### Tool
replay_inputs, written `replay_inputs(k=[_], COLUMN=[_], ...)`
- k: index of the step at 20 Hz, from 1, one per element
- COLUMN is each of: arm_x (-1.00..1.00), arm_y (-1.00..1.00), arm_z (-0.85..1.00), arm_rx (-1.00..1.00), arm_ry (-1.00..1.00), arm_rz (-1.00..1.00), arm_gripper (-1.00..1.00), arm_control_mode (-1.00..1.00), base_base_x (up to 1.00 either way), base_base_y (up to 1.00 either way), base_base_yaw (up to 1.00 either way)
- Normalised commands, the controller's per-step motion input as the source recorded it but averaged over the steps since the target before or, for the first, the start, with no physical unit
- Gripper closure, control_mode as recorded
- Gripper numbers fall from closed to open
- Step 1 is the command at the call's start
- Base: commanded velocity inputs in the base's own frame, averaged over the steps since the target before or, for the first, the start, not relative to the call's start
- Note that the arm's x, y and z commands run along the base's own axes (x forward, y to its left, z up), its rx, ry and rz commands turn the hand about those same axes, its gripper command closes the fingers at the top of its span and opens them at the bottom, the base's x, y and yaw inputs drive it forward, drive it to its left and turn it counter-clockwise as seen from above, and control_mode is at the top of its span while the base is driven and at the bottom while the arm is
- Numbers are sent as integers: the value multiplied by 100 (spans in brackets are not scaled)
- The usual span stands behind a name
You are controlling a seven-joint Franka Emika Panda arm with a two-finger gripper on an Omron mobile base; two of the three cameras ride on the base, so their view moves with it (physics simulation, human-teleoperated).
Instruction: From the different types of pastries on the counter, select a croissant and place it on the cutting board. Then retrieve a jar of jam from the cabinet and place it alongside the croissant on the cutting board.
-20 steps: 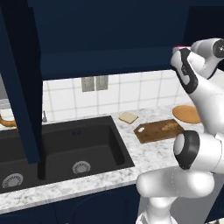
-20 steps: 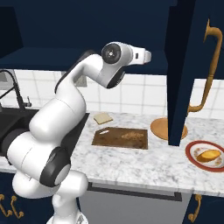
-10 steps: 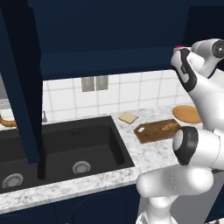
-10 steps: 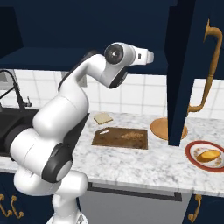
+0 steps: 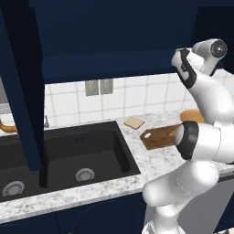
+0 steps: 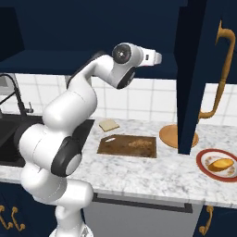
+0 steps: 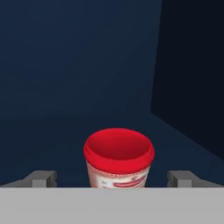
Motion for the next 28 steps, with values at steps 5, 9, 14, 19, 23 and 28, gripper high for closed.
replay_inputs(k=[5,9,14,19,23,28], arm_x=[32,8,0,0,6,1], arm_y=[1,0,0,-11,-5,-1], arm_z=[0,0,-3,-11,-8,-16], arm_rx=[0,0,0,0,0,0], arm_ry=[3,1,0,0,0,0], arm_rz=[0,0,0,0,0,0], arm_gripper=[-100,-100,-100,-100,-100,-100], arm_control_mode=[-100,-100,-100,-100,-100,-100], base_base_x=[0,0,0,0,0,0], base_base_y=[0,0,0,0,0,0], base_base_yaw=[0,0,0,0,0,0])
